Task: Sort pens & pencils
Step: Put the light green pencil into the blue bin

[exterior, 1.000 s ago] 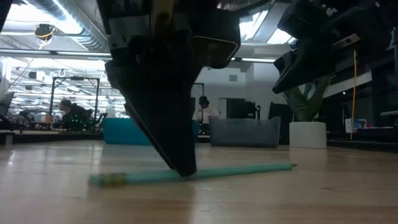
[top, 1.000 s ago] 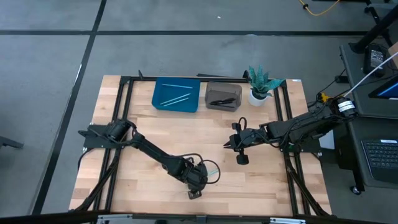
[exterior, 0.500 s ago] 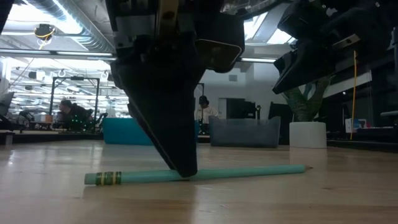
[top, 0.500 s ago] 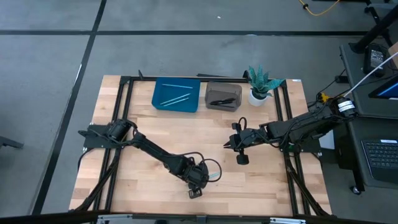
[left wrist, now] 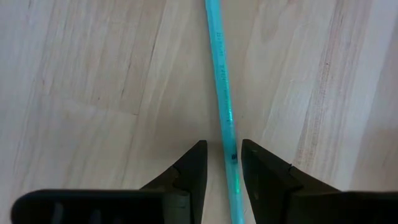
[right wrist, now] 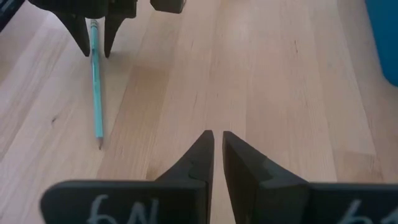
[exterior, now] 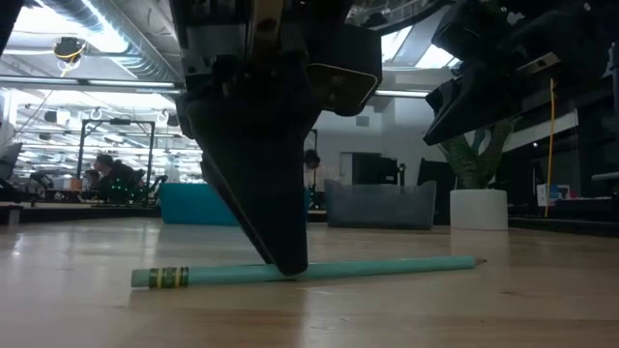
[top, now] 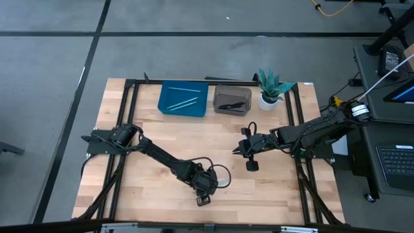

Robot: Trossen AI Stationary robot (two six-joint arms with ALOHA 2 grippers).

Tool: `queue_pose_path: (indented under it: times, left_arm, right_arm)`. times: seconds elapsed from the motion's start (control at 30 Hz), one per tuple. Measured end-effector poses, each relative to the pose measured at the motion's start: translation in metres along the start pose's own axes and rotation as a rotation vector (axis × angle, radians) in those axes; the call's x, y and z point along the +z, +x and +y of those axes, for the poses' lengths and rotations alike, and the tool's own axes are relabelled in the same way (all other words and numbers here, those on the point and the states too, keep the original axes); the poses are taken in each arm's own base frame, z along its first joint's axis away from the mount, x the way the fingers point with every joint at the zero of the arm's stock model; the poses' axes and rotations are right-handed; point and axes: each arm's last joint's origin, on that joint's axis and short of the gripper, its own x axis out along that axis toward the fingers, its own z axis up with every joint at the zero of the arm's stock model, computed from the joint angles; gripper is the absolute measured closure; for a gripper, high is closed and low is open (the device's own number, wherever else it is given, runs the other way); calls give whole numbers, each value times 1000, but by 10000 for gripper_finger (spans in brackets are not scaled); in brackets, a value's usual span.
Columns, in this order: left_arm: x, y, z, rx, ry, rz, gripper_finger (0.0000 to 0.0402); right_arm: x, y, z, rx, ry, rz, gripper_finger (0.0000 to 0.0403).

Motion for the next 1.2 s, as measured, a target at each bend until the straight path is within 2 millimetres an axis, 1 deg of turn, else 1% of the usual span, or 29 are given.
queue_pose_path:
  times: [0.33,0.57,0.7,0.93,1.2]
  left_arm:
    - [-2,3,1,27,1,4,308]
    - [-2,3,1,2,1,35,310]
    - [-2,3,2,8,32,34,328]
    - [-2,3,3,13,48,38,390]
    - [2,3,7,23,84,33,397]
  right_arm:
    - [1,0,0,13,6,-6,366]
    - [1,0,1,17,7,-10,366]
    - [1,0,1,19,6,-10,366]
    - [1,0,1,19,6,-10,366]
    - [1,0,1,19,6,-9,365]
